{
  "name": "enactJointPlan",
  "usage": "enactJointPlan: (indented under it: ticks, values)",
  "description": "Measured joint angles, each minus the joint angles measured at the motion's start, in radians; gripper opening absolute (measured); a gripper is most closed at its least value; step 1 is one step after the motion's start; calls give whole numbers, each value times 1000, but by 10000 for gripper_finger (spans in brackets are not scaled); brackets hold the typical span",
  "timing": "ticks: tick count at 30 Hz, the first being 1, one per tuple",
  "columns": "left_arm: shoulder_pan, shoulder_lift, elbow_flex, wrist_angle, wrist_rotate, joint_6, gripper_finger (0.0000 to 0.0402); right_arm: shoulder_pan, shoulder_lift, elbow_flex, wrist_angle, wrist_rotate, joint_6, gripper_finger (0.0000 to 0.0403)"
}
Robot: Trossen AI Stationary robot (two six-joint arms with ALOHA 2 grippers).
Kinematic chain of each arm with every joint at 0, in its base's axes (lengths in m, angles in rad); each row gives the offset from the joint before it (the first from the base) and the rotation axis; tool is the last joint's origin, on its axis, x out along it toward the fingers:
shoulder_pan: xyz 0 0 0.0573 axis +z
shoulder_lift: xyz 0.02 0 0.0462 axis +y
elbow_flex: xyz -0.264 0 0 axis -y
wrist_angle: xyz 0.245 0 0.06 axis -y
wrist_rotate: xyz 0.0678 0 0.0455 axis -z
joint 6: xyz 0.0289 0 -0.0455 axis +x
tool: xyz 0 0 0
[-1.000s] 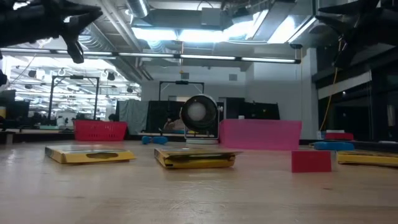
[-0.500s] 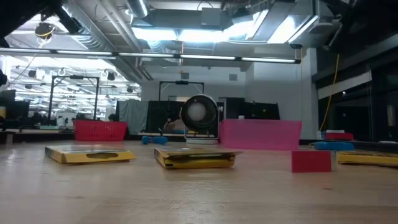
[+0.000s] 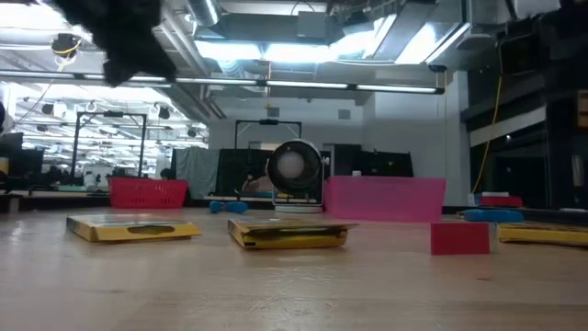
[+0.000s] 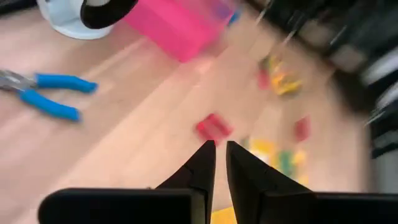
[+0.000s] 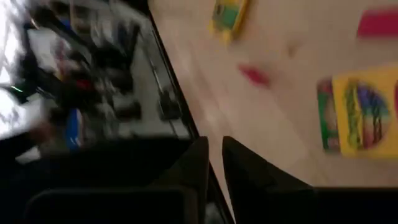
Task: Pick & Place School Supplies
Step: Put the yellow crayon box into the red bin
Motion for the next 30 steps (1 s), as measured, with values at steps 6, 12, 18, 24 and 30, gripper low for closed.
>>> enactJointPlan:
  ticks: [6, 12, 18, 24, 30]
  values:
    - [-107, 302, 220, -318, 63, 166, 31, 74, 14, -2, 39, 114, -17, 52]
    - [-263, 358, 193, -329, 259, 61, 70, 153, 16, -2, 180, 325, -31, 52]
    - [-476, 425, 193, -170, 127, 120, 142, 215, 42, -2, 342, 539, -87, 52]
    - [-634, 587, 193, -53, -77, 184, 182, 265, 134, -2, 501, 638, -104, 52]
    - [-651, 713, 237, -30, -284, 167, 178, 327, 291, 52, 594, 617, -100, 52]
